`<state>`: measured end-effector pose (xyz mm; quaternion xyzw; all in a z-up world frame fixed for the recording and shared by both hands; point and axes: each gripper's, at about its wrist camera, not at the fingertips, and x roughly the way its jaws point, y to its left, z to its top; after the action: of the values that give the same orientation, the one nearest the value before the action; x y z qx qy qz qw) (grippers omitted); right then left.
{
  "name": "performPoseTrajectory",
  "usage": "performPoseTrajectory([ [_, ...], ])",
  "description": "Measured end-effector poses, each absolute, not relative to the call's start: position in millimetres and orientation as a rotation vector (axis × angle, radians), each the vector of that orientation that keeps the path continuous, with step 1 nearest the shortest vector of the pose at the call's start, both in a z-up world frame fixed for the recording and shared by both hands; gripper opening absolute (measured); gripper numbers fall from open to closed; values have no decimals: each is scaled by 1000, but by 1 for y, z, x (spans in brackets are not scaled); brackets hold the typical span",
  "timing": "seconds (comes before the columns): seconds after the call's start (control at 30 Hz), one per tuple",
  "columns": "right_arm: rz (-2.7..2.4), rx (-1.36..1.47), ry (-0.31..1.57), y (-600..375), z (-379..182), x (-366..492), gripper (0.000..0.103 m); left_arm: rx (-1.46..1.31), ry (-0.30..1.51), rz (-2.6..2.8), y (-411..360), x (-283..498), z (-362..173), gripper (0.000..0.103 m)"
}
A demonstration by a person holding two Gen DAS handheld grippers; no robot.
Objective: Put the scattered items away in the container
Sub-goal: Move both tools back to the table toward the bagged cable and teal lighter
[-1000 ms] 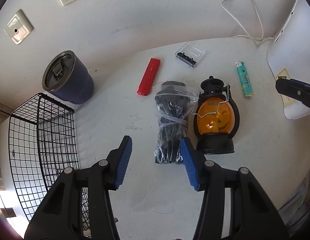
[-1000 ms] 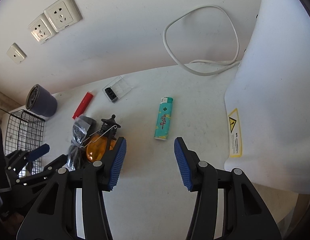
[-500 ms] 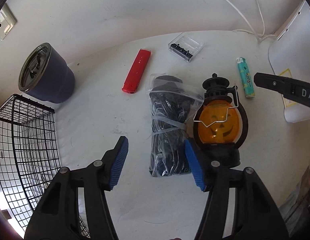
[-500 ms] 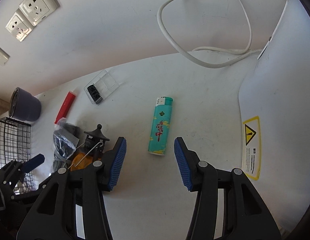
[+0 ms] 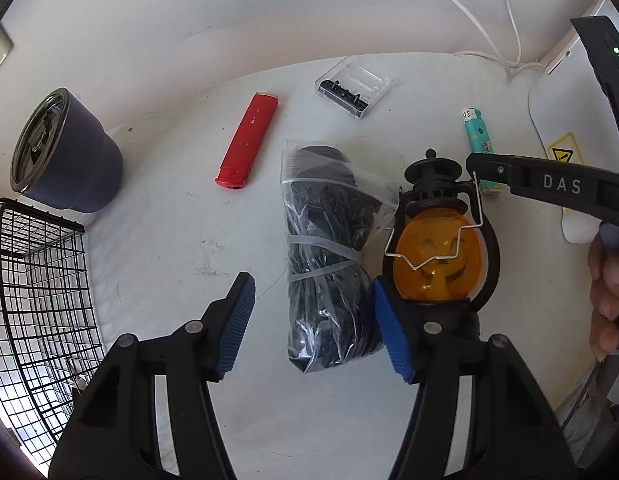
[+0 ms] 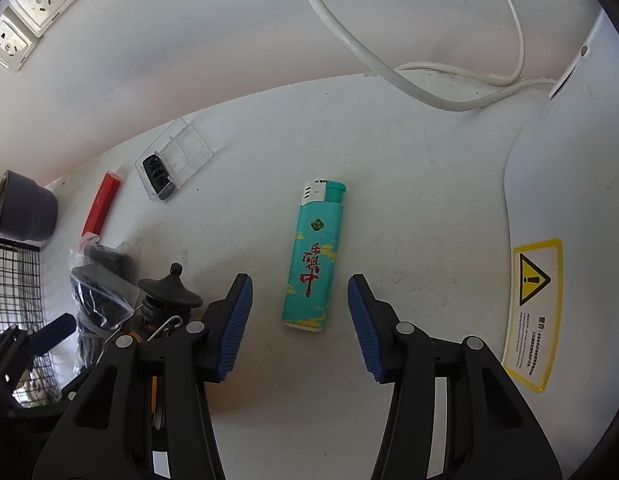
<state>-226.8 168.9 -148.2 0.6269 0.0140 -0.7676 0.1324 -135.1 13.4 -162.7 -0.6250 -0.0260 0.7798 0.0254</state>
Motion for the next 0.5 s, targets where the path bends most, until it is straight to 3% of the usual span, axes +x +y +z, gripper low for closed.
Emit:
performPoseTrajectory([
  [0.3,-2242,1774,127,162,-147,-224,50,-1990,-37,2406,15,-138,-181,58],
  [0.5,-2236,1761,184,162,-145,-219,35,-1992,-49,2417,10,-138,-186,57],
])
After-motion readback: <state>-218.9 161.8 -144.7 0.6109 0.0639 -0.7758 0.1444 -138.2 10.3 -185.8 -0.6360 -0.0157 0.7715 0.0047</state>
